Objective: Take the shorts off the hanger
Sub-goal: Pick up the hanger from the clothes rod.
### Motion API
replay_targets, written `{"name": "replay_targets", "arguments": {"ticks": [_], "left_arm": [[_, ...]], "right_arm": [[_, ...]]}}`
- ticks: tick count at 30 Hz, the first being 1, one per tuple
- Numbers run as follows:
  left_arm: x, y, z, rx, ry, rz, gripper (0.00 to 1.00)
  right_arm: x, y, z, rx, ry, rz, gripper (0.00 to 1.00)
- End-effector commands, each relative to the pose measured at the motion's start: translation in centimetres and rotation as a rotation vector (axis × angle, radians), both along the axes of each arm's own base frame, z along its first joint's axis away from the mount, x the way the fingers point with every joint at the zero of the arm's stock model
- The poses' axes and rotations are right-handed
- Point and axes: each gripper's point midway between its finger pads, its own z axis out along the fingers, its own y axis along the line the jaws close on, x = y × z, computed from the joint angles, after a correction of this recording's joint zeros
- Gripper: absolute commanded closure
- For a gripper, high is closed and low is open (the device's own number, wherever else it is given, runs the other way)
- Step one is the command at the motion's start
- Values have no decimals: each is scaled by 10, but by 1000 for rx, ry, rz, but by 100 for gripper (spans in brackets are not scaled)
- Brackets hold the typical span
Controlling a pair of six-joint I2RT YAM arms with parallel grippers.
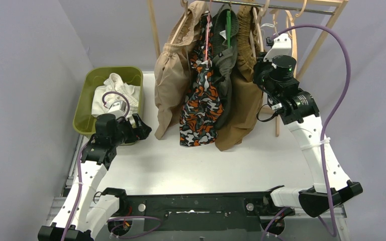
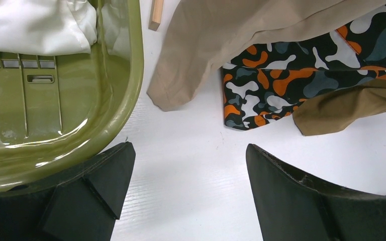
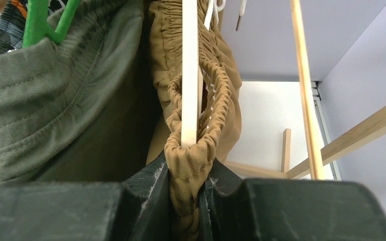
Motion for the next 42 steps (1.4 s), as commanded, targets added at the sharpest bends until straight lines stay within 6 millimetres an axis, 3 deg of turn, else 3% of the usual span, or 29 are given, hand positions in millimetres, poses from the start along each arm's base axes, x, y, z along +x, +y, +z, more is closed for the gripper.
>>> {"name": "replay_targets", "arguments": {"ticks": [1,11,17,20,26,29,42], "left_arm": [[10,-4,15,-5,-78,-28,18],[10,-3,15,-3,-76,-22,18],[10,-3,15,-2,-77,-21,18],[10,-3,14,-1,-75,-21,18],[10,-3,14,-2,-74,-21,18],[9,-4,14,-2,-73,-24,18],[6,-1,17,0,-77,-4,18]], "right_arm": [[-21,-11,123,120,-364,-9,100],[-26,-14,136,141,-378,-19,100],[-36,-23,117,166,-333,-56,100],[-40,-18,89,170,-258,-33,100],[-45,-6,-4,142,14,0,100],[-55,-2,-36,154,84,22,100],[-150,4,-105,317,200,166,100]]}}
